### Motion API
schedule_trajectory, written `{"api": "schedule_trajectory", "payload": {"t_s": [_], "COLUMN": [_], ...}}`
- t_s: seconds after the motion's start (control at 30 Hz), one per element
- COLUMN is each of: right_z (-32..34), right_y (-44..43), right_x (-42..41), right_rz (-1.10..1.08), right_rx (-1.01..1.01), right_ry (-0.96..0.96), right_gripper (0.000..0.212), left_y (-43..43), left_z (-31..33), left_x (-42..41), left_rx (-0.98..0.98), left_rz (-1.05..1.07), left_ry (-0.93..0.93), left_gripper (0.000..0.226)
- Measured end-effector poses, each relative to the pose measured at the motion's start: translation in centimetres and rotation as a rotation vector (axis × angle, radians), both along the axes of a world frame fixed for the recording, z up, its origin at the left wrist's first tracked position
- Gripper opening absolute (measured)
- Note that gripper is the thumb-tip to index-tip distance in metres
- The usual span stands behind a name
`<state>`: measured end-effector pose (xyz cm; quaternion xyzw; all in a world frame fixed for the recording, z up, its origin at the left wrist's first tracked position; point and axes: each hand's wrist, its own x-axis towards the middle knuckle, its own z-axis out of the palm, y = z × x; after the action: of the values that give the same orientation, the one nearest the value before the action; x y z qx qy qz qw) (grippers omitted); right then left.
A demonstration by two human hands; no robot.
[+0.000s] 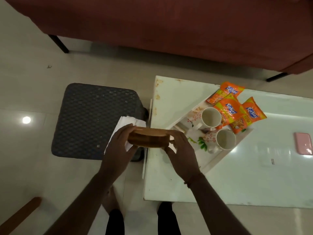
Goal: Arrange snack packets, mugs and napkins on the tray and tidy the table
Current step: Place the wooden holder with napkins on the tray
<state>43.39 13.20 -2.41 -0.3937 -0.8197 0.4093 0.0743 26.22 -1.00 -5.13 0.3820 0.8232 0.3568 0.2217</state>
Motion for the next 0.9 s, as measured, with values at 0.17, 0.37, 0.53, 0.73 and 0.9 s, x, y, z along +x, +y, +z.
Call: {"api": "schedule_trajectory", "payload": {"t_s": [0.17, 0.37, 0.53, 0.73, 0.9], "right_z": [-1.0, -2.8, -4.1, -5.0, -5.7], "right_y": [-1.8, -2.4, -2.3, -2.1, -2.0], "right_x": [5.2, 8.3, 9.5, 9.5, 9.7], "right_rz": [-0.36, -0.691, -0.721, -0.777, -0.798], "right_rx": [-0.024, -0.097, -0.159, -0.249, -0.248], "right_ry": [-0.006, -0.04, -0.06, -0.055, -0.058], "right_gripper": [0.049, 0.045, 0.045, 0.046, 0.046], "left_y": [5.7, 10.7, 11.8, 12.2, 12.5], "left_z": [-1.2, -2.7, -3.1, -3.5, -3.8], "left_x": [1.5, 3.0, 5.1, 6.6, 7.3], "left_rx": [-0.098, -0.187, -0.206, -0.222, -0.244], "left_rz": [-0.273, -0.396, -0.536, -0.536, -0.508], "left_ry": [-0.136, -0.15, -0.16, -0.147, -0.164], "left_gripper": [0.068, 0.045, 0.032, 0.03, 0.03]}}
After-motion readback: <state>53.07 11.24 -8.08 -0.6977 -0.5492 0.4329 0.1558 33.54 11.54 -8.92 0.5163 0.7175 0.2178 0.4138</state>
